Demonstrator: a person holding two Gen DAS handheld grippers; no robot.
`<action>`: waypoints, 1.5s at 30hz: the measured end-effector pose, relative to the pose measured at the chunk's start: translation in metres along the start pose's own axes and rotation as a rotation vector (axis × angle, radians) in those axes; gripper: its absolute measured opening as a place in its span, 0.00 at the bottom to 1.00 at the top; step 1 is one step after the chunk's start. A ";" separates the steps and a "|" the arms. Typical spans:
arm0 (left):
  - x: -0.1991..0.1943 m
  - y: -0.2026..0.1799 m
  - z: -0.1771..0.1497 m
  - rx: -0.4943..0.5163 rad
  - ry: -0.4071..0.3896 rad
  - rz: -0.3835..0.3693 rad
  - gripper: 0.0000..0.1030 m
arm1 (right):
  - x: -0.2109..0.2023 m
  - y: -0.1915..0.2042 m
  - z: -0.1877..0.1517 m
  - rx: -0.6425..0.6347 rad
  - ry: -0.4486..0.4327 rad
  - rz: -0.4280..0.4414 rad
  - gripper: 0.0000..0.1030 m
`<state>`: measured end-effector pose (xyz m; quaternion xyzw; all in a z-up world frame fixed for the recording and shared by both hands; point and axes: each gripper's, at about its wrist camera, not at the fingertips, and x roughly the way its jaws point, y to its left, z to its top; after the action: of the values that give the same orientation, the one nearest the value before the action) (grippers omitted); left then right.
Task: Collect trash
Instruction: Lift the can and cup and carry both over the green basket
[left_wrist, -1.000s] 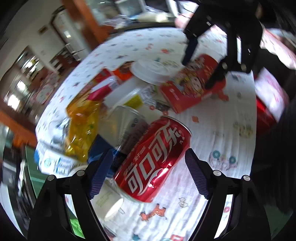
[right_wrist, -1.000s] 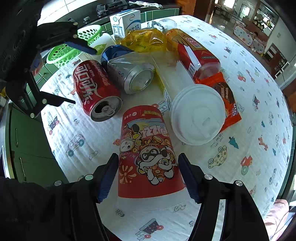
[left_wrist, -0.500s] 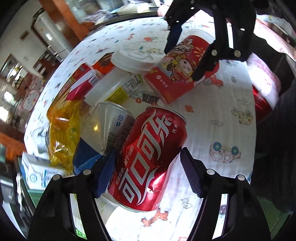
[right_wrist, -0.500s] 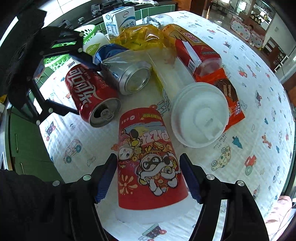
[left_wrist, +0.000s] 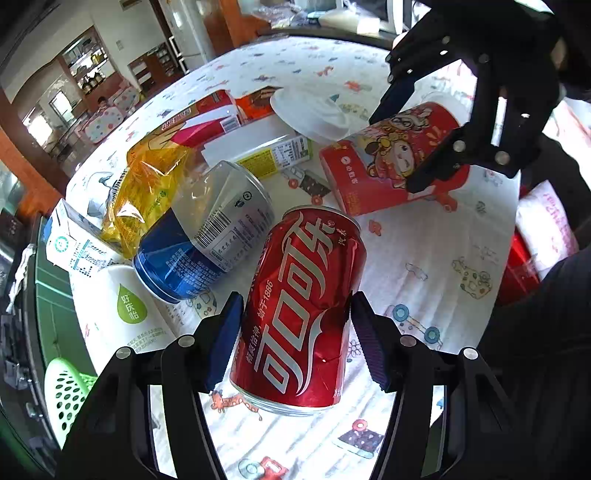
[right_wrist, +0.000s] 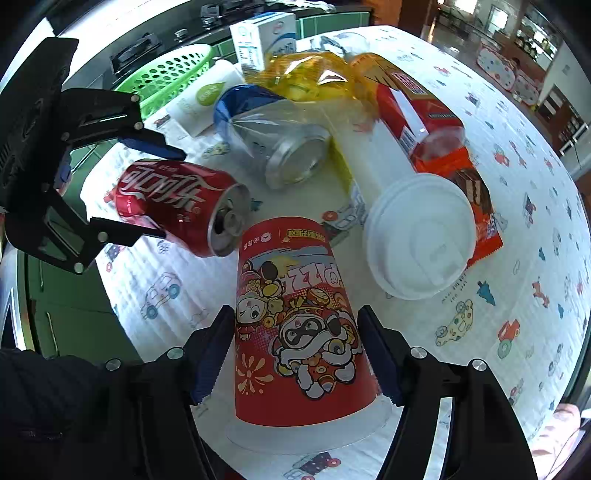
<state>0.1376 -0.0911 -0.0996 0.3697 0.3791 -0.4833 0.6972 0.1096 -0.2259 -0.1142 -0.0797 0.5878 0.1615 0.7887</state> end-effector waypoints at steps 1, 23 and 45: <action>0.001 0.000 0.003 -0.001 0.016 -0.002 0.58 | 0.000 0.001 0.000 -0.005 0.000 0.003 0.64; 0.004 0.012 -0.001 -0.146 0.018 -0.063 0.61 | -0.010 0.004 -0.006 0.024 -0.038 0.035 0.64; -0.125 0.194 -0.182 -0.944 -0.092 0.380 0.61 | -0.034 0.123 0.200 -0.167 -0.269 0.203 0.64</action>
<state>0.2613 0.1686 -0.0398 0.0549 0.4512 -0.1398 0.8797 0.2383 -0.0532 -0.0149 -0.0630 0.4665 0.2977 0.8305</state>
